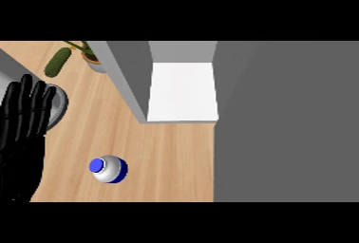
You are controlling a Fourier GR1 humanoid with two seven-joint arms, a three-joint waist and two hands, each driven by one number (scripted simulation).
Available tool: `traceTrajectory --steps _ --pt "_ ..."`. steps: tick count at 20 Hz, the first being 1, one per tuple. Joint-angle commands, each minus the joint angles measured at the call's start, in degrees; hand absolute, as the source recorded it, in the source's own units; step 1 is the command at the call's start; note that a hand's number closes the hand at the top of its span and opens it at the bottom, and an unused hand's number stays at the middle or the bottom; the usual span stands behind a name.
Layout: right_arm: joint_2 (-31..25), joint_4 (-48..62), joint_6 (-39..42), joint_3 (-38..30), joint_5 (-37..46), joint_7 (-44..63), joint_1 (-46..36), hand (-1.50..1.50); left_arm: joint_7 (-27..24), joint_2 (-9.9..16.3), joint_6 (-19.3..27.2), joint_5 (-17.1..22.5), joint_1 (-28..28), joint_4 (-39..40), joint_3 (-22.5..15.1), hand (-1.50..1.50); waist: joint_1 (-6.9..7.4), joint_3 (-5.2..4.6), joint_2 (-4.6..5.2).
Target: Pick up the bottled water, place it into the cabinet and close the cabinet
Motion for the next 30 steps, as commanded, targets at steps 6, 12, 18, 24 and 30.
traceTrajectory --steps 6,12,18,24,30 --pt "1.58 -5.86 -1.41 2.5 3.41 -0.59 7.8 -1.5 1.4 -4.92 19.2 -16.52 14.8 -11.41 -2.29 -1.5 2.4 1.51 -1.49" --pt "0.7 -14.47 4.62 11.76 -0.92 5.75 13.47 -1.5 6.34 -4.99 35.35 -15.89 24.04 -16.98 -23.34 -1.5 1.37 1.46 -1.17" --pt "0.68 -21.14 4.32 14.59 -0.22 10.13 15.77 -1.5 11.03 -5.0 45.34 -30.13 27.96 -18.61 -39.48 -1.5 1.13 1.53 -1.0" --pt "4.19 -21.79 -0.17 21.72 8.32 16.67 10.57 -1.5 15.68 -4.57 46.69 -33.2 28.41 -18.84 -41.14 -1.5 1.28 1.44 -0.79" --pt "4.12 -20.09 -0.69 21.87 8.48 15.52 10.06 -1.5 16.62 -3.73 48.15 -34.89 28.04 -15.37 -40.91 -1.5 1.03 1.45 -0.73"
